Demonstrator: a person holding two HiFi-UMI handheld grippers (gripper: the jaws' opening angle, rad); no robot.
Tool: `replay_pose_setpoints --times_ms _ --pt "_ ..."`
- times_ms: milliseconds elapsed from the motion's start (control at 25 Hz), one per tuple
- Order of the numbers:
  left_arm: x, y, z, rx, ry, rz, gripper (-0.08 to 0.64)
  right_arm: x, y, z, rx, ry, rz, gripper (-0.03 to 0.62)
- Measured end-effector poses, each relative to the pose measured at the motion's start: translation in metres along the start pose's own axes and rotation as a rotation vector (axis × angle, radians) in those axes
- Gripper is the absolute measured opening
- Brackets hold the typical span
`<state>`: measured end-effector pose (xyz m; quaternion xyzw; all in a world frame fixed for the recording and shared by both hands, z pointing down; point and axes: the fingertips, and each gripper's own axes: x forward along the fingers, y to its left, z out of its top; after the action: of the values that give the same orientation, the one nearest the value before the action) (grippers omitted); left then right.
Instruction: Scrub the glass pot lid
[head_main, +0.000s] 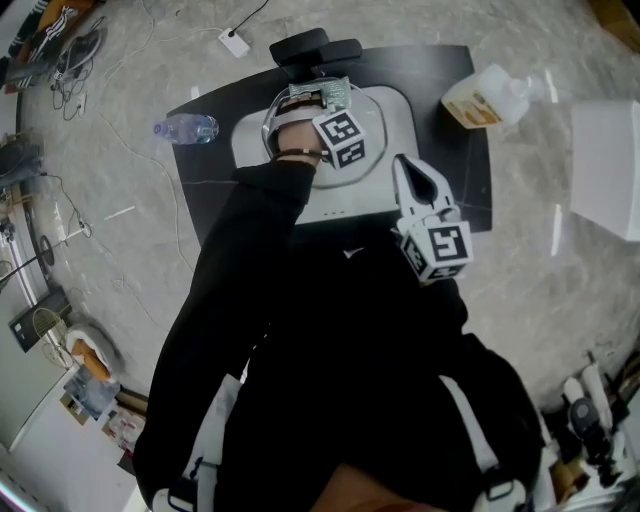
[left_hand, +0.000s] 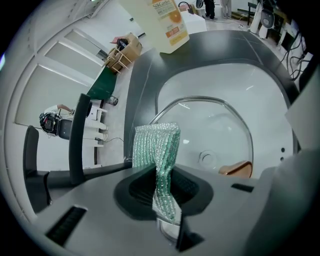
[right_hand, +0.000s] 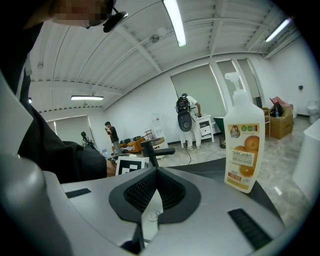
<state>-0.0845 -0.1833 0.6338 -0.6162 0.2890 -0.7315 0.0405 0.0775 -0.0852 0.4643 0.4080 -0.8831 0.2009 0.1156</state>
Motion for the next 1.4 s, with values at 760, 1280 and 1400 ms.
replay_pose_setpoints --times_ms 760,1280,1400 --pt "-0.006 -0.028 0.015 0.025 0.010 -0.103 0.054 -0.004 0.001 -0.004 0.002 -0.008 0.006 0.000" --pt "-0.013 -0.055 0.040 0.056 -0.003 -0.134 0.054 -0.018 -0.002 -0.010 0.007 -0.010 -0.019 0.000" --pt "-0.015 -0.063 0.047 0.068 -0.009 -0.141 0.054 -0.022 -0.003 -0.009 0.009 -0.013 -0.028 0.000"
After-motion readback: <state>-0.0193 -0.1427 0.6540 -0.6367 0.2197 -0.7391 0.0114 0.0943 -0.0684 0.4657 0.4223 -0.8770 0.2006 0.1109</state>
